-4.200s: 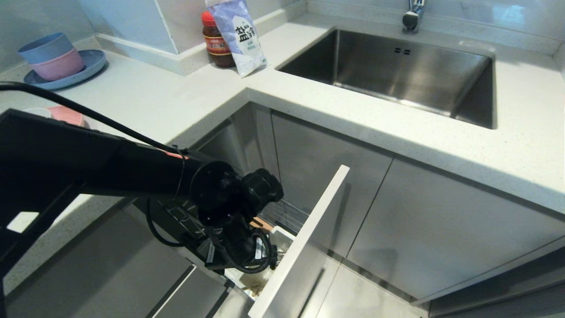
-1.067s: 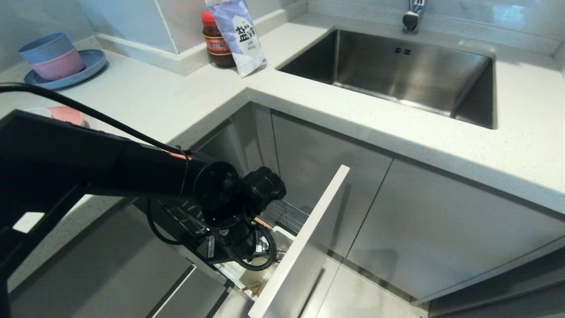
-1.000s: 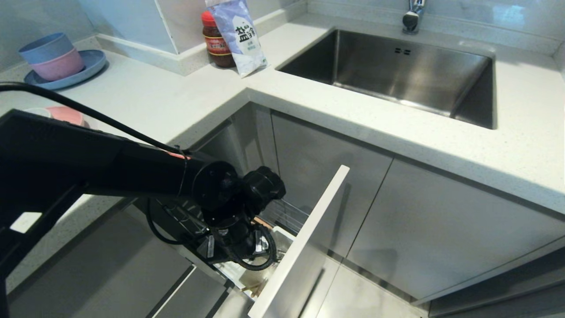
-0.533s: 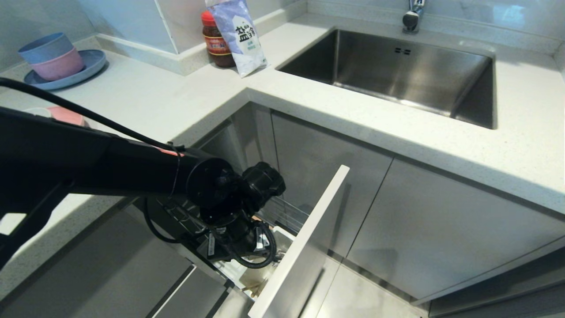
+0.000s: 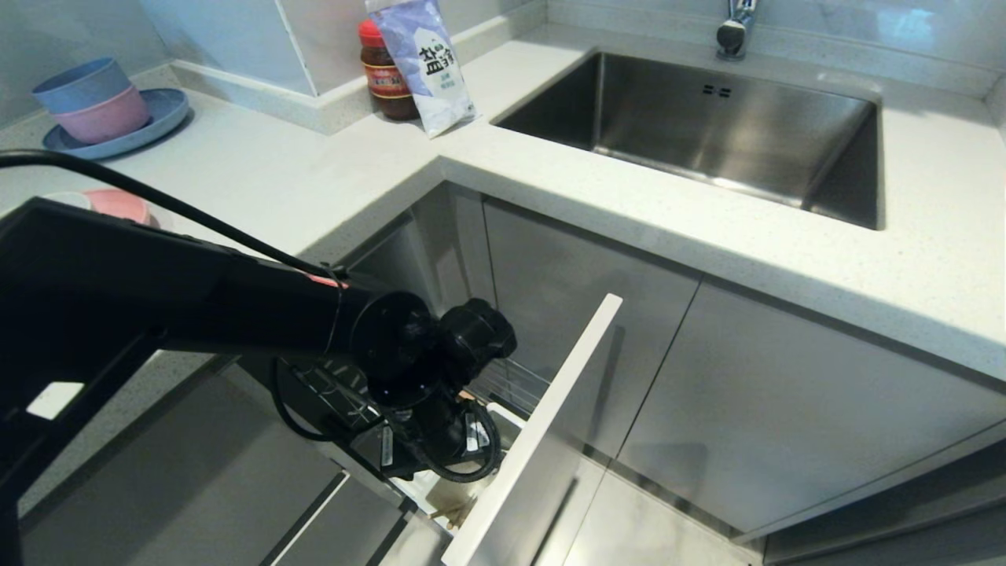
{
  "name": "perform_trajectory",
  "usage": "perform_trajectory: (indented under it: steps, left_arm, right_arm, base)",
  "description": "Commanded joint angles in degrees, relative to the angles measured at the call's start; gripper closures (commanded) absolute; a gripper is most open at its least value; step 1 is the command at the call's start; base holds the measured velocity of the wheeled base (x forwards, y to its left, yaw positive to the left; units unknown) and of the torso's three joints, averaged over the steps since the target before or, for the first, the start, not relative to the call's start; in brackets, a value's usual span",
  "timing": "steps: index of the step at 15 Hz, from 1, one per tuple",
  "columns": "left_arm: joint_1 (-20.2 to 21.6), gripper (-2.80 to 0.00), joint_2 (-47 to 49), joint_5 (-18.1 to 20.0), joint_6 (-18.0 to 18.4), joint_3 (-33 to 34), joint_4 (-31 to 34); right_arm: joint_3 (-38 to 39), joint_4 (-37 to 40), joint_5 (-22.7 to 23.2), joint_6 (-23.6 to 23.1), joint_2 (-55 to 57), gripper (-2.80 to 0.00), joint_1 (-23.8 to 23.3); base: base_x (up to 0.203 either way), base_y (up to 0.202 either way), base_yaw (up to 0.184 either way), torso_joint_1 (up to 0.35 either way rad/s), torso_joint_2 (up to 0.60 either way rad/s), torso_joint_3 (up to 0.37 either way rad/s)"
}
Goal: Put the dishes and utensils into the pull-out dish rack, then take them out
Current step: Take the fork out of the cupboard
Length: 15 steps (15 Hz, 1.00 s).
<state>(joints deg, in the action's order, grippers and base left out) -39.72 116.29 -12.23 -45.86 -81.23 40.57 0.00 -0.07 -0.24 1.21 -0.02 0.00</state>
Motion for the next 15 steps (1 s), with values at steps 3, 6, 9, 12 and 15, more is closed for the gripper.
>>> perform_trajectory:
  steps: [3, 6, 9, 12, 15]
  left_arm:
    - [0.06, -2.80, 3.61, -0.16, -1.24, -0.50, 0.13]
    - [0.25, -2.80, 3.86, -0.25, -1.32, -1.03, 0.12]
    - [0.78, -2.80, 3.87, -0.34, -1.25, -1.22, 0.12]
    - [1.13, -2.80, 3.86, -0.34, -1.24, -1.30, 0.04]
    - [1.13, -2.80, 3.95, -0.40, -1.24, -1.24, 0.09]
  right_arm:
    - [0.09, -0.01, -0.02, 0.02, -0.15, 0.00, 0.00]
    - [0.09, -0.01, -0.02, 0.02, -0.15, 0.00, 0.00]
    - [0.09, -0.01, -0.02, 0.02, -0.15, 0.00, 0.00]
    - [0.09, -0.01, -0.02, 0.02, -0.15, 0.00, 0.00]
    - [0.09, -0.01, -0.02, 0.02, -0.15, 0.00, 0.00]
  base:
    - [0.000, 0.000, 0.000, 0.000, 0.00, 0.000]
    - [0.000, 0.000, 0.000, 0.000, 0.00, 0.000]
    - [0.000, 0.000, 0.000, 0.000, 0.00, 0.000]
    - [0.000, 0.000, 0.000, 0.000, 0.00, 0.000]
    - [0.000, 0.000, 0.000, 0.000, 0.00, 0.000]
